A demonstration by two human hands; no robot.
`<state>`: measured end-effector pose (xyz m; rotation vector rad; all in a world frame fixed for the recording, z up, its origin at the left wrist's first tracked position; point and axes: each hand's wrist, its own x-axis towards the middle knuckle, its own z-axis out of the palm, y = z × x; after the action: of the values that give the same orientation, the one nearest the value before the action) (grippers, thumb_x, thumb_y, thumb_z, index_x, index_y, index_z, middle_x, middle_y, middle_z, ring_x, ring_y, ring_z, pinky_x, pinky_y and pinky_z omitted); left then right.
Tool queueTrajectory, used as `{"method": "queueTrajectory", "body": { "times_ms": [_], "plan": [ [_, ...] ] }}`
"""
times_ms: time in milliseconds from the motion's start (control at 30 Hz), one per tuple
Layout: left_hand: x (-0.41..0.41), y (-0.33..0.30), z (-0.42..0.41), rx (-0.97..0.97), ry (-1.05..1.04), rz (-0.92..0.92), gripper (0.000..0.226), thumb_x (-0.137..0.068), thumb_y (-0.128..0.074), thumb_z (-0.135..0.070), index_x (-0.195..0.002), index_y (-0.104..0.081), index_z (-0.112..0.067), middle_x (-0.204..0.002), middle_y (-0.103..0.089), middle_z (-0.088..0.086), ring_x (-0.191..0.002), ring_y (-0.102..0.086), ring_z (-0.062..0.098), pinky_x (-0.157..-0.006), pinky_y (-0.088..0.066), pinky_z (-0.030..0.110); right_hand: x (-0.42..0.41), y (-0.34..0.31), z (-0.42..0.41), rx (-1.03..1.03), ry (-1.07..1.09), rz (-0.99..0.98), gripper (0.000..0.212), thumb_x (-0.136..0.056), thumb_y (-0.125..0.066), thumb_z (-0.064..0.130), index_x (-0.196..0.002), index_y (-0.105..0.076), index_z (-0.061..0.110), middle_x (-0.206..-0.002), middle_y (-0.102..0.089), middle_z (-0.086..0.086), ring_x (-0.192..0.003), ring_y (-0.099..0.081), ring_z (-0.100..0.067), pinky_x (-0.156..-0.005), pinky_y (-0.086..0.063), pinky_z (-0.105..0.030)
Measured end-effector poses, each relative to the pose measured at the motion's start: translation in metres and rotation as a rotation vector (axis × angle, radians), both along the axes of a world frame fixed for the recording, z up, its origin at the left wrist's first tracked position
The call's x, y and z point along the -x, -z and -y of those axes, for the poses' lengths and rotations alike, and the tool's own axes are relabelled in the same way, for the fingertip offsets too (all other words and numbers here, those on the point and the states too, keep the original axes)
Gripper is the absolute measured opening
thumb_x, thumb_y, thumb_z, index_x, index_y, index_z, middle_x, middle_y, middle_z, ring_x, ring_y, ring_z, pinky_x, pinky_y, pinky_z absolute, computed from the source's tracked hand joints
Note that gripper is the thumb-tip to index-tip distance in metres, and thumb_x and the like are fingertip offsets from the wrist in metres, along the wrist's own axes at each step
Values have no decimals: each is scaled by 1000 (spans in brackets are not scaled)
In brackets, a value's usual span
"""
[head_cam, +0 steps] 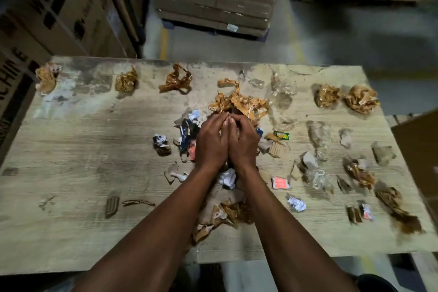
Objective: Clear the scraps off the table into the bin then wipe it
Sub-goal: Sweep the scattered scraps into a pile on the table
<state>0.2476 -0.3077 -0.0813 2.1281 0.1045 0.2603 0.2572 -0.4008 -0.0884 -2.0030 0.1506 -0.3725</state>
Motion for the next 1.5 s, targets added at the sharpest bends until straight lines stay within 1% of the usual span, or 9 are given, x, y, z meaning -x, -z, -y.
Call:
{"method": "queueTrajectory", "body": {
  "times_ms": [433,600,667,833,967,1100,1233,1333,1500],
  "plan": [
    [-9,-34,-21,9,109,-233,45,-111,-56,-33,-154,-60,-21,-159,-58,2,-145,-54,18,-123,-41,34,-4,-9,-4,336,-80,-36,19,-106,-61,18,-118,-74,10,-109,-70,-11,-99,-62,-30,-77,-52,-42],
    [5,-58,-34,-5,132,-130,45,-107,-67,-33,-150,-64,-21,-153,-64,1,-141,-58,15,-120,-46,33,2,-27,-7,448,-28,-16,47,-107,-40,36,-118,-76,8,-110,-75,-14,-99,-64,-37,-81,-49,-41],
    [9,-64,-37,-7,96,-96,44,-108,-66,-35,-149,-65,-20,-151,-65,1,-139,-60,15,-118,-49,36,5,-37,-11,392,-30,-34,57,-107,-30,38,-114,-75,4,-110,-75,-17,-101,-66,-38,-95,-47,-45],
    [28,-71,-41,-95,172,-114,50,-107,-66,-26,-157,-55,-25,-163,-53,-1,-153,-45,16,-127,-38,42,5,-49,-13,213,-77,-192,65,-103,-20,45,-145,-63,20,-147,-65,-6,-138,-50,-29,-119,-34,-46],
    [39,-71,-43,-213,201,-196,60,-105,-69,-25,-161,-47,-28,-168,-45,-3,-160,-32,20,-133,-25,44,2,-51,-14,11,-110,-276,53,-109,-21,41,-147,-58,40,-144,-66,3,-136,-52,-24,-116,-42,-55],
    [40,-73,-47,-174,155,-153,54,-106,-67,-24,-158,-51,-29,-166,-49,-2,-158,-37,21,-131,-28,41,8,-60,-14,-145,-58,-292,44,-110,-25,47,-133,-57,67,-136,-71,12,-133,-62,-15,-118,-46,-49],
    [45,-77,-58,-126,146,-87,48,-108,-65,-19,-154,-57,-29,-160,-56,1,-152,-46,19,-127,-37,40,19,-84,-21,-196,-33,-249,50,-114,-26,40,-154,-56,39,-148,-67,8,-138,-59,-10,-123,-43,-43],
    [50,-81,-70,-103,147,-43,44,-108,-63,-19,-152,-61,-25,-158,-58,0,-149,-50,16,-125,-40,37,25,-102,-30,14,-14,-204,56,-109,-30,43,-155,-58,29,-157,-60,-3,-142,-54,-19,-124,-40,-42],
    [49,-94,-103,-101,99,-4,42,-106,-61,-15,-147,-67,-19,-152,-64,4,-144,-56,16,-123,-41,31,29,-110,-64,198,-140,-73,32,-111,-47,22,-133,-69,24,-130,-69,2,-123,-57,-13,-107,-50,-45]
  ]
}}
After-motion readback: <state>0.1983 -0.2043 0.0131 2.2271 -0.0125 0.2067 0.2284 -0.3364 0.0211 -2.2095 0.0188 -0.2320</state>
